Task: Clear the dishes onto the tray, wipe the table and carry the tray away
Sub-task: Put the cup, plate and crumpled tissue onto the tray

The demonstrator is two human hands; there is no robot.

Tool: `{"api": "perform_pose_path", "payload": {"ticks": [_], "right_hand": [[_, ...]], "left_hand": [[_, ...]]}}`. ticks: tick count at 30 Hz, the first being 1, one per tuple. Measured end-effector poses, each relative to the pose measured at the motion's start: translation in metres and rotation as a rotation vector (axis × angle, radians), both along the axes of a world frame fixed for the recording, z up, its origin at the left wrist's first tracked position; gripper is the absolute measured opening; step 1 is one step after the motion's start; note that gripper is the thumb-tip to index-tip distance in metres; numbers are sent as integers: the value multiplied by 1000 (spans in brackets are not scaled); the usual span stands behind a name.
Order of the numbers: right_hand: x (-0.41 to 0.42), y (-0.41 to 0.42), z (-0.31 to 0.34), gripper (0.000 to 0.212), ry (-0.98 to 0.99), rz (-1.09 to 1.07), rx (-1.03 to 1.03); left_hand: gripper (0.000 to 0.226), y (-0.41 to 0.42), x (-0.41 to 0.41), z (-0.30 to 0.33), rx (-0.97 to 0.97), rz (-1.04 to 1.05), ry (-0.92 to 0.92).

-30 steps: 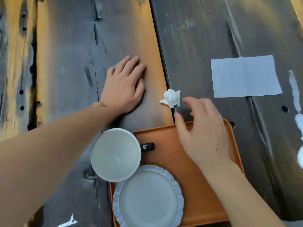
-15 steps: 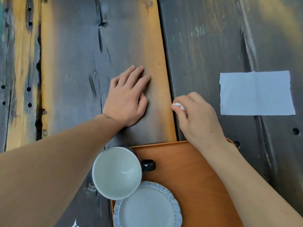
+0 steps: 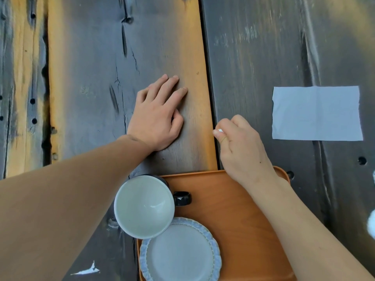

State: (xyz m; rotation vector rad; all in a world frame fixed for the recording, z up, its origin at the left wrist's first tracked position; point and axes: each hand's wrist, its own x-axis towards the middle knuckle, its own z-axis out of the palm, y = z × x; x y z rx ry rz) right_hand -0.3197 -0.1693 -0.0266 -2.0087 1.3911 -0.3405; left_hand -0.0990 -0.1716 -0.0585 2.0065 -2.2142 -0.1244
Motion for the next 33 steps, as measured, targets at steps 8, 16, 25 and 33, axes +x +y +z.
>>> {"api": "perform_pose_path", "payload": {"ticks": [8, 16, 25, 33], "right_hand": [[-15, 32, 16, 32, -70, -23, 21], [-31, 95, 13, 34, -48, -47, -54], [-29, 105, 5, 26, -74, 22, -74], [-22, 106, 0, 32, -24, 74, -31]], "left_hand": [[53, -8, -1, -3, -22, 2, -2], [52, -4, -1, -3, -28, 7, 9], [54, -4, -1, -3, -6, 9, -4], [54, -5, 0, -3, 5, 1, 6]]}}
